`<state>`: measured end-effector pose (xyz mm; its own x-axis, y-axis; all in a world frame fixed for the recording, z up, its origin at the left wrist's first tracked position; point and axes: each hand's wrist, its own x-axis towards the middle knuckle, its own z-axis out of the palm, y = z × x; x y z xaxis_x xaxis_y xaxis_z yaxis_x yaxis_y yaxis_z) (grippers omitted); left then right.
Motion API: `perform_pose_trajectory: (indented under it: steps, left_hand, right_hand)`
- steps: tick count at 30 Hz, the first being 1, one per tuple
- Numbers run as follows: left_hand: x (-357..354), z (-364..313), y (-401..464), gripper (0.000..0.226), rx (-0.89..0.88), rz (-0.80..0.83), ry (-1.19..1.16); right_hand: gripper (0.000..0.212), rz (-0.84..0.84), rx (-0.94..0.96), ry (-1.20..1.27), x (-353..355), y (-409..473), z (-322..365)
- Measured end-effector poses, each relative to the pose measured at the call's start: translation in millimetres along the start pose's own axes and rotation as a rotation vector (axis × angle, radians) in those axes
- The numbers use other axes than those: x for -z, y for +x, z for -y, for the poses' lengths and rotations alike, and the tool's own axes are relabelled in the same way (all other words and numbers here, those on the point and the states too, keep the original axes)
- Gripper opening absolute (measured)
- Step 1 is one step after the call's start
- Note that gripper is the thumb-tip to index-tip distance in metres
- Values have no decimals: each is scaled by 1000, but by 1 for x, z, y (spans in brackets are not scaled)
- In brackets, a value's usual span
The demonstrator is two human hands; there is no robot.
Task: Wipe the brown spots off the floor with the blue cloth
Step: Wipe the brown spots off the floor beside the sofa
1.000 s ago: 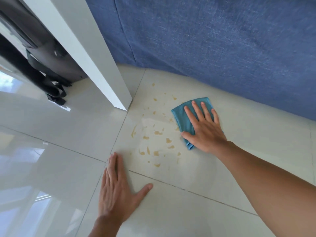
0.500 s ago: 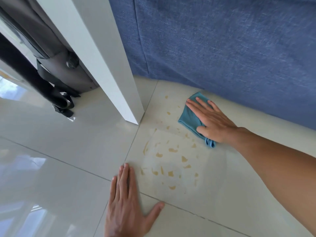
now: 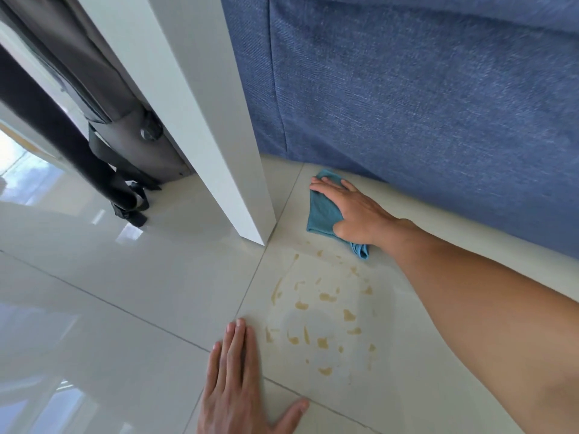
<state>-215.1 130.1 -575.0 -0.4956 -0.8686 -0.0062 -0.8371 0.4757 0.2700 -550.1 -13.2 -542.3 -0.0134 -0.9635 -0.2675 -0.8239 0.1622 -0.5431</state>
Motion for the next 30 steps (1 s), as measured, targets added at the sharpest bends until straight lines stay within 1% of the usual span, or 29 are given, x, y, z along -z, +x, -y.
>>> perform_pose_trajectory:
  steps: [5,8,11,15,17,20,22,25,28,30]
  left_hand:
    - [2,-1,-3,123,-5,-11,7]
    - [2,-1,-3,123,1,-15,7]
    - [4,-1,-3,122,1,-4,1]
    - [6,-1,-4,122,-14,42,7]
    - [7,-1,-5,121,-17,51,10]
    - [8,-1,-4,122,-13,83,25]
    - [9,-1,-5,122,-15,96,31]
    - [11,0,-5,121,-25,93,32]
    - [10,0,-5,121,-29,105,46]
    - [10,0,-5,122,-24,117,60]
  right_hand:
    - [98,4,66,56,-14,-6,-3]
    - [91,-54,65,67,-13,-20,-5]
    - [78,-197,-15,64,-13,-41,-20]
    - [53,-238,-183,76,-10,-41,-29]
    - [50,-267,-208,63,-7,-27,-22]
    - [54,-254,-207,98,-4,-4,-13]
    - [55,-229,-180,117,-5,3,-10]
    - [58,-162,-50,54,-8,-3,-8]
    - [61,-116,76,-51,-9,-21,-17]
    - [61,-105,105,-160,-13,-35,-24]
